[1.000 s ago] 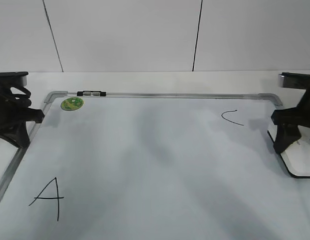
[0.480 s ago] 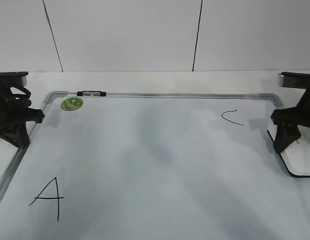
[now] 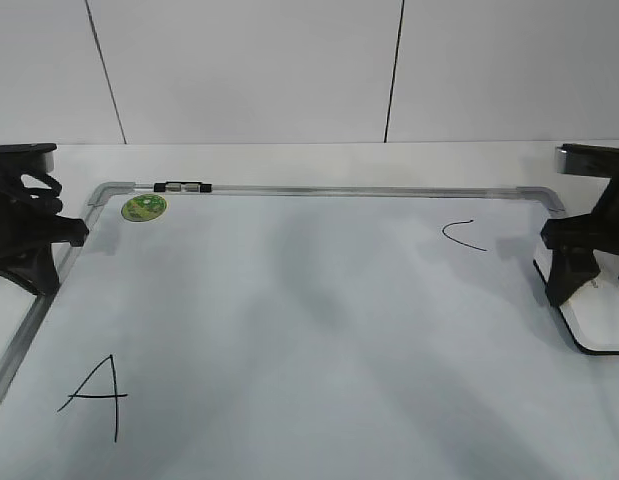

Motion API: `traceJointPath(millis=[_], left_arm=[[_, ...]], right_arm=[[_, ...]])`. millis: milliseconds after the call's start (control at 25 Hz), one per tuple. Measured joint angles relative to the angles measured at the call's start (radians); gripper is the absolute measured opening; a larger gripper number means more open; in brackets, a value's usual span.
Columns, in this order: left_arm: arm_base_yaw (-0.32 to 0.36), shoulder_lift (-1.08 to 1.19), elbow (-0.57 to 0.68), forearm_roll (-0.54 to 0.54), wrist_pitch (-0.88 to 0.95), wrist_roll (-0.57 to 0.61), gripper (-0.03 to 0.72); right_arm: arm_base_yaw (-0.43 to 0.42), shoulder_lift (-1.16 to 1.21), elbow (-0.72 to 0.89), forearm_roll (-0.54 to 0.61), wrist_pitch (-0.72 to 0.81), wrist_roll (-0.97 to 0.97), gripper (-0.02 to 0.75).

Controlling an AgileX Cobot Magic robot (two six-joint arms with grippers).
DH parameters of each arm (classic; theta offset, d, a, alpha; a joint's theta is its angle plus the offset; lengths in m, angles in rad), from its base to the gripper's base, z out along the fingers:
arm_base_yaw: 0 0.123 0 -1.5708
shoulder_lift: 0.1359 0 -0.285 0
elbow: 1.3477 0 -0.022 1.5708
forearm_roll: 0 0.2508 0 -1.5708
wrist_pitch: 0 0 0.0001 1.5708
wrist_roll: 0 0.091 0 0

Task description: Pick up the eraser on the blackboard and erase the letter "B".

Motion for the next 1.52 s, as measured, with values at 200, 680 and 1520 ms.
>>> traceJointPath(millis=[200, 680, 1520], left_arm=[[0.0, 0.0, 0.0, 0.0, 0.0, 0.0, 0.016], [0.0, 0.0, 0.0, 0.0, 0.0, 0.0, 0.017], [0.0, -0.012, 0.0, 0.004, 0.01, 0.017, 0.293]], right_arm=[[0.0, 0.0, 0.0, 0.002, 0.0, 0.0, 0.65], [0.0, 0.0, -0.139, 0.019, 0.144, 0.0, 0.624], [0.0, -0.007, -0.28, 0.116, 0.18, 0.042, 0.582]])
